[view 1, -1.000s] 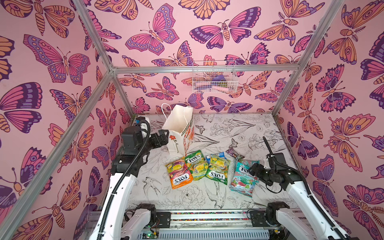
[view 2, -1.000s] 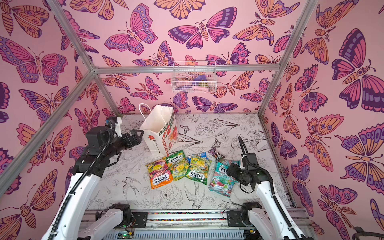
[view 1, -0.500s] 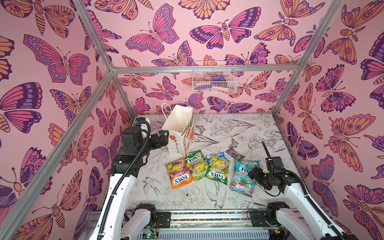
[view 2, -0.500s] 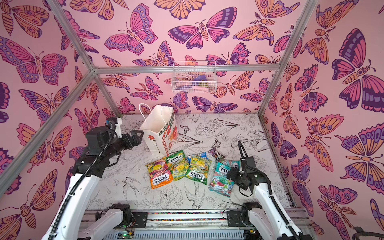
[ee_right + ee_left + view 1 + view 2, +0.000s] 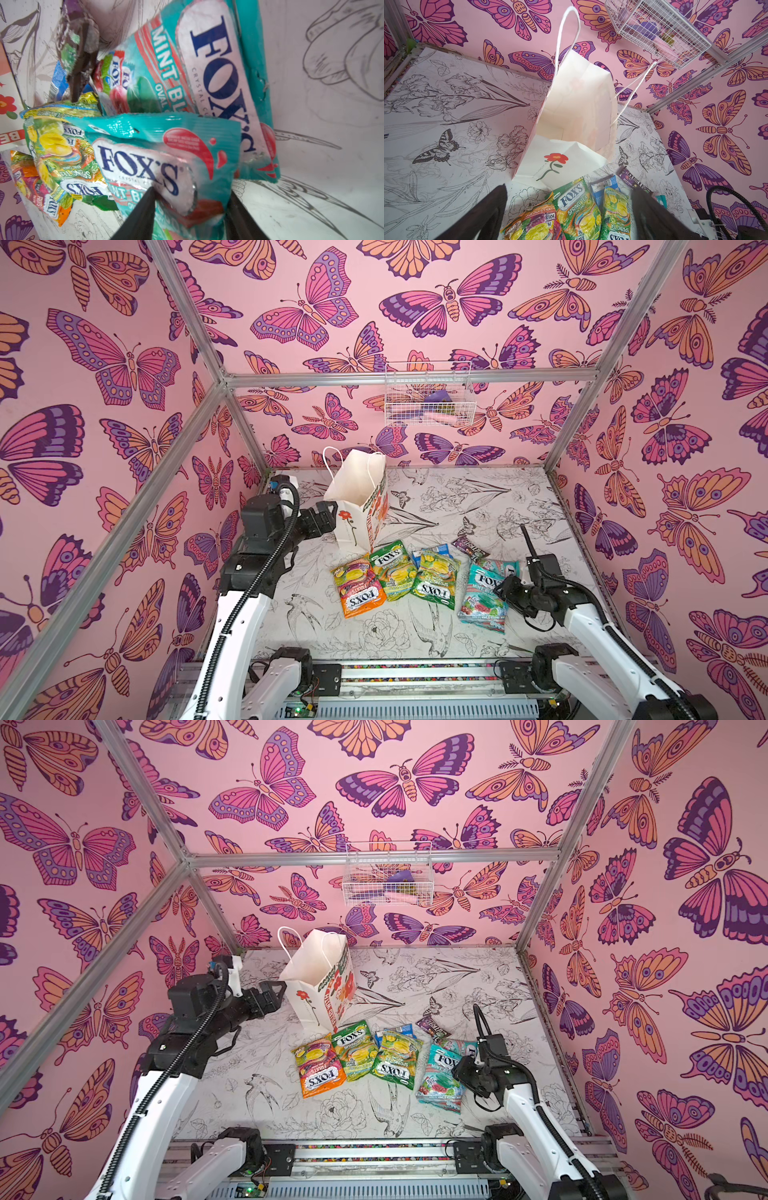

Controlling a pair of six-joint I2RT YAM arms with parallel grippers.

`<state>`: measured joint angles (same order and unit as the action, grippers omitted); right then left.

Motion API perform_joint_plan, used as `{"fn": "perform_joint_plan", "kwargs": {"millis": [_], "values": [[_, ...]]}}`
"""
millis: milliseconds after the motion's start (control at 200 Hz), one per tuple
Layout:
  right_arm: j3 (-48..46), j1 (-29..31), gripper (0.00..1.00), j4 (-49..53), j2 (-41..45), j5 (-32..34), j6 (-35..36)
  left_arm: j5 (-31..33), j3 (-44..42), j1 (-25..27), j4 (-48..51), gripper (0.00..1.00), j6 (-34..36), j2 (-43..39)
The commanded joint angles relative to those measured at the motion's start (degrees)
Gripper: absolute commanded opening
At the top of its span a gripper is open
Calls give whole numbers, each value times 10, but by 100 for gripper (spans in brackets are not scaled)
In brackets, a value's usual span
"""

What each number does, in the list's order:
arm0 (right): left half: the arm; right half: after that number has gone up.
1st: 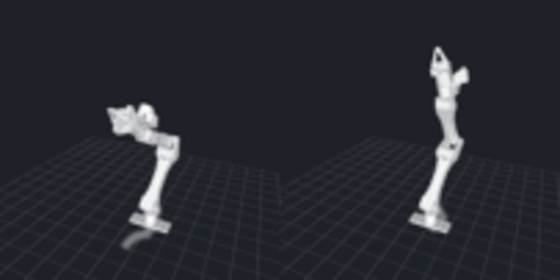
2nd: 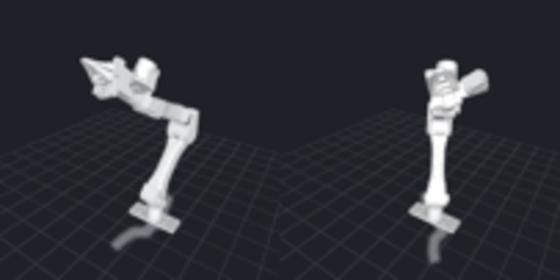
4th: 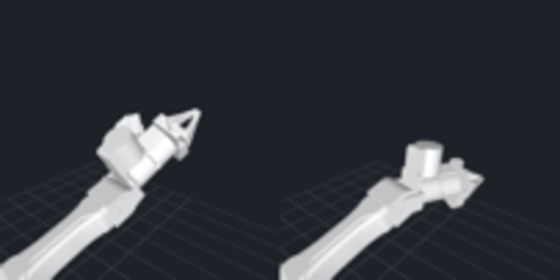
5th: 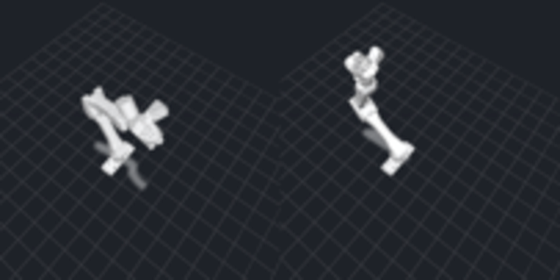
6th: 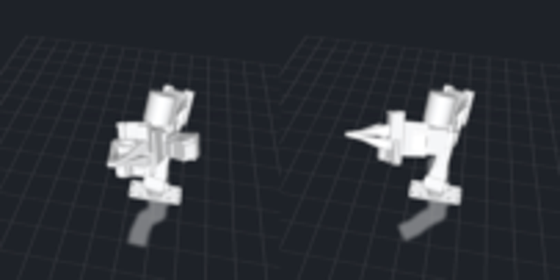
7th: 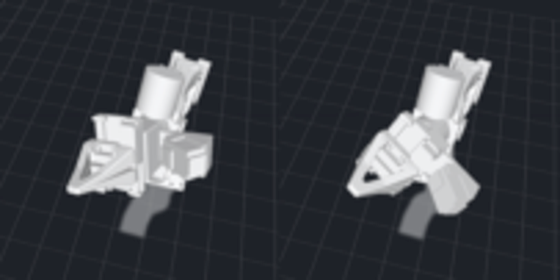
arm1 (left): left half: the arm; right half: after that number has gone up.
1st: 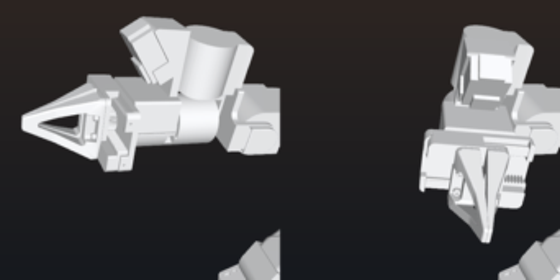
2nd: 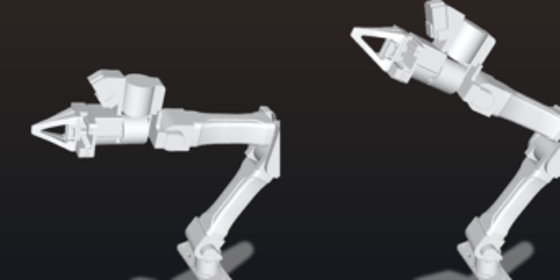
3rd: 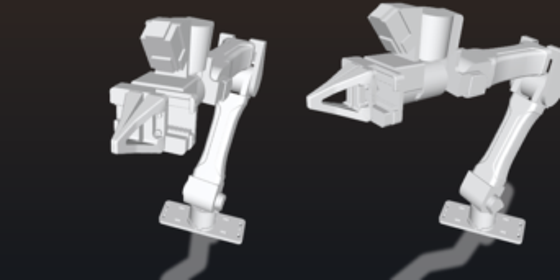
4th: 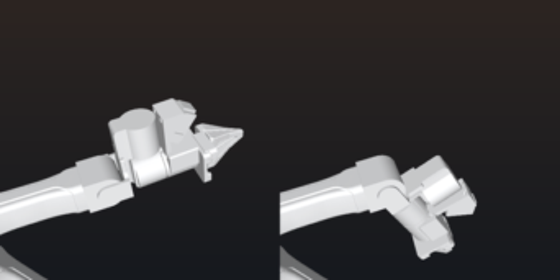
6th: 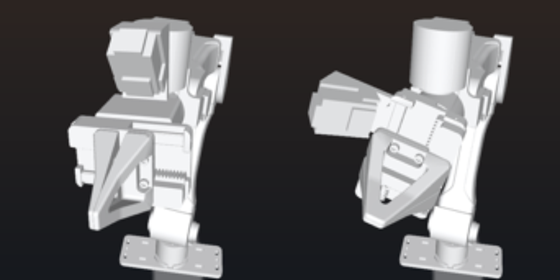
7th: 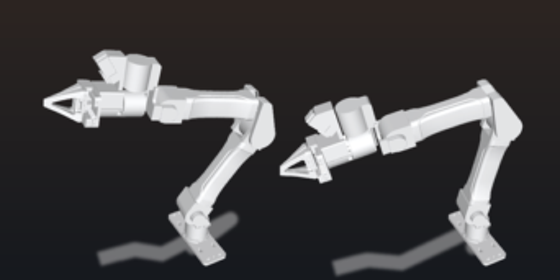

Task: Place the snacks into the paper bag
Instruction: 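Lower the right gripper and close it on the teal Fox's Mint Blossom bag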

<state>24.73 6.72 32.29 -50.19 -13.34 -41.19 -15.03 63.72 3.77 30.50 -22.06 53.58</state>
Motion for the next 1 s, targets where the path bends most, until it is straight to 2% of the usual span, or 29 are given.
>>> {"fn": "perform_joint_plan", "kwargs": {"millis": [0,90,255,406,586,996], "values": [[-6,5,47,-8,3,0,-8,3,-9,1,8,95,6,-4],[-2,7,43,-11,-2,-2,-6,3,-9,2,8,95,8,-4],[6,8,21,-13,-10,-2,-5,4,-9,1,9,95,12,-4],[13,13,7,-14,-7,-5,-5,7,-9,2,10,95,14,-5],[25,21,0,-8,1,-5,-6,8,-10,1,10,95,15,-6],[98,83,0,8,13,36,9,16,-20,1,13,95,28,-12]]}}
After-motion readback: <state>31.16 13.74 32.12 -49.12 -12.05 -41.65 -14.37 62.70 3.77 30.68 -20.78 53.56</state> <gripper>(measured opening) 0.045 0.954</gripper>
